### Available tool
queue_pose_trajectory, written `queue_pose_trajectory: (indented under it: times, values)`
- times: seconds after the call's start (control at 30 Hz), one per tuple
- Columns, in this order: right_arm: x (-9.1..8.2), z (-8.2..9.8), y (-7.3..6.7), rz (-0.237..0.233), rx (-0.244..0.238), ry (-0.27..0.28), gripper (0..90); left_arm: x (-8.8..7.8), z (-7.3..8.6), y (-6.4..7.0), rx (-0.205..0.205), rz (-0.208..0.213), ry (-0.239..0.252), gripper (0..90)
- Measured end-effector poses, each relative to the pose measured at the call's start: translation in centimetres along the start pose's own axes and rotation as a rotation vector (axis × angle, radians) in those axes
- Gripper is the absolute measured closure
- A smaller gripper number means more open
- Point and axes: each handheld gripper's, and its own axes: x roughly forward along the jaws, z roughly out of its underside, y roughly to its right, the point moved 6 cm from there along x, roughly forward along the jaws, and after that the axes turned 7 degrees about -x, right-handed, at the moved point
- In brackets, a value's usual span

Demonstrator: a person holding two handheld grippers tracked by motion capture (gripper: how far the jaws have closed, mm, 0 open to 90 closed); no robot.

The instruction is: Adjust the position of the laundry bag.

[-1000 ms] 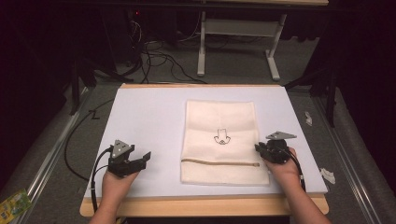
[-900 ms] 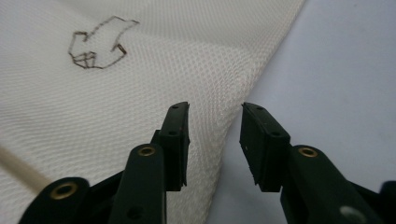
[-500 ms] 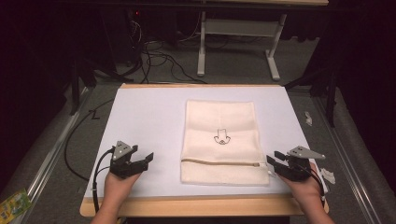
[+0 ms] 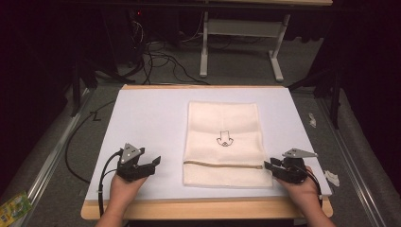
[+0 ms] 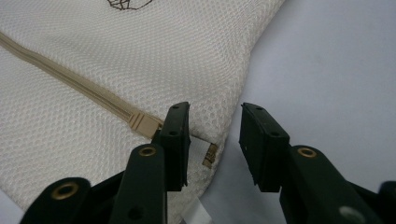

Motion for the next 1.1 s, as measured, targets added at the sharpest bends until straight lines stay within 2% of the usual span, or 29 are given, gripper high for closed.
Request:
queue_pose_trajectory:
  times: [0.23, 0.4, 0.5, 0.6, 0.73, 1.0, 1.1]
  values:
    - [-0.2, 0.2, -0.5, -0.015, -0.01, -0.01, 63.6, -0.1, -0.1, -0.2, -0.011, 0.001, 0.006, 27.2]
    - [0.2, 0.5, -0.9, -0.016, -0.009, -0.03, 67.6, 0.0, 0.0, -0.2, -0.008, 0.003, -0.001, 27.1]
    - [0.2, 0.4, -1.0, -0.011, -0.008, -0.041, 72.8, 0.0, -0.1, -0.2, -0.007, 0.0, 0.002, 27.2]
    - [0.2, 0.3, -1.1, -0.009, -0.034, -0.051, 80.9, -0.1, -0.1, -0.1, -0.018, 0.01, 0.007, 27.2]
    - [0.2, 0.1, -1.3, -0.013, -0.058, -0.061, 84.7, -0.2, -0.1, 0.2, -0.018, 0.028, 0.007, 27.2]
    - [-0.5, -1.1, -1.6, -0.016, -0.086, -0.01, 85.1, -0.5, -0.8, 0.7, -0.007, 0.049, 0.03, 28.1]
    - [-0.7, -1.3, -1.8, -0.015, -0.095, 0.012, 85.1, -0.6, -1.2, 1.3, 0.011, 0.044, 0.042, 28.1]
